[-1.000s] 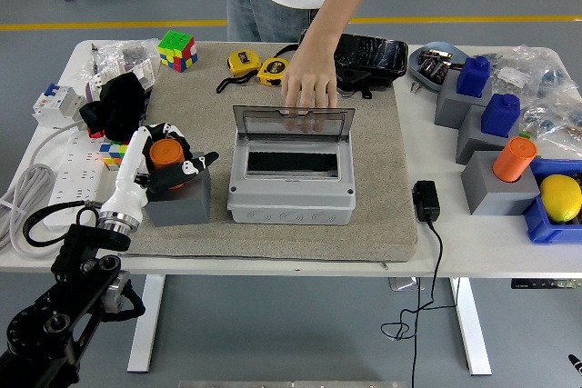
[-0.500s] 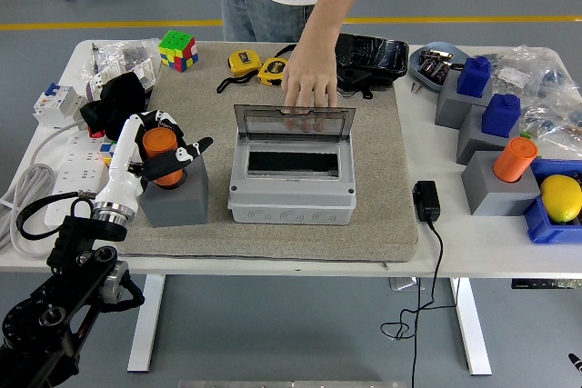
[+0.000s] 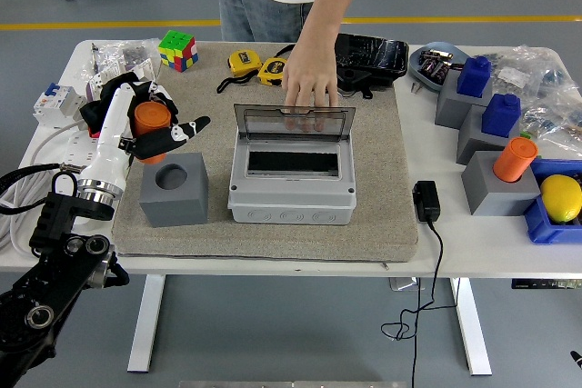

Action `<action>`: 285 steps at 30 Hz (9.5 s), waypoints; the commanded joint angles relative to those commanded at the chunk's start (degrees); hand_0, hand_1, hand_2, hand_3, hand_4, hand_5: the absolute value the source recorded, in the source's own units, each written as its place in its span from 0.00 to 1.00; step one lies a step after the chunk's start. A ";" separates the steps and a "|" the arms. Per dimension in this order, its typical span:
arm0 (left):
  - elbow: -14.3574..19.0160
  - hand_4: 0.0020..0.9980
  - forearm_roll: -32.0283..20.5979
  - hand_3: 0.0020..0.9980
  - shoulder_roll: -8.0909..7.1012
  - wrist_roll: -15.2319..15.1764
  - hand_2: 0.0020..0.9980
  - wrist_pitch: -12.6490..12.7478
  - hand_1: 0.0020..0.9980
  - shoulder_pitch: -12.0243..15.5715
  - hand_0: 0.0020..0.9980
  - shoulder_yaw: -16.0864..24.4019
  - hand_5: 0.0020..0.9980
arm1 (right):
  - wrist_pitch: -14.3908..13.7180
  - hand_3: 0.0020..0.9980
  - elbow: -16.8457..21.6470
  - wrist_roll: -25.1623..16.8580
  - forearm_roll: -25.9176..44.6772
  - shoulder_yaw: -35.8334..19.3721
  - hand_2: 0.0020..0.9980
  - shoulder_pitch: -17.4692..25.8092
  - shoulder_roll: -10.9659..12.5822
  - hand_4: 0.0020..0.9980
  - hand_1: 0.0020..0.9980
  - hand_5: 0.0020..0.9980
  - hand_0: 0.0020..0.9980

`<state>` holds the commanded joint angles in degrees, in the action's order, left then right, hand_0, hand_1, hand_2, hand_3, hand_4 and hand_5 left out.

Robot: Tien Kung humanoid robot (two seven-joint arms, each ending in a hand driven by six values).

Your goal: Fetch the battery,place it into the box,close the lid of the box

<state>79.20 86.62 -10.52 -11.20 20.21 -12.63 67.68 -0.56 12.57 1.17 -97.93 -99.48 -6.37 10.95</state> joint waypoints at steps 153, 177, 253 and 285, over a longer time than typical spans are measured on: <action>-19.40 1.00 34.30 0.20 10.52 12.86 0.17 -0.04 0.17 -24.52 0.20 -28.64 1.00 | -0.35 0.80 -0.48 0.79 2.04 3.83 0.74 -1.61 0.61 1.00 0.74 0.98 0.80; -19.58 1.00 28.35 0.42 10.52 8.50 0.62 -1.46 0.75 -23.45 0.59 -30.00 1.00 | -0.38 0.80 -0.58 0.85 1.83 3.55 0.74 -1.66 0.68 1.00 0.74 0.97 0.80; 1.07 1.00 32.26 0.73 -2.11 21.64 0.71 -18.93 0.74 -20.95 0.75 -23.14 1.00 | -0.47 0.79 -0.60 0.94 1.46 2.17 0.74 -1.31 0.70 1.00 0.74 0.96 0.79; 11.81 1.00 15.00 0.76 -16.51 21.82 0.72 -25.08 0.76 -21.50 0.76 -31.46 1.00 | -0.59 0.79 -0.47 1.06 1.42 1.82 0.74 -2.01 1.44 1.00 0.74 0.96 0.79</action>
<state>91.01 101.62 -27.03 10.62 -4.87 -34.14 36.22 -1.15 12.10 2.23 -96.51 -97.66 -8.38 12.39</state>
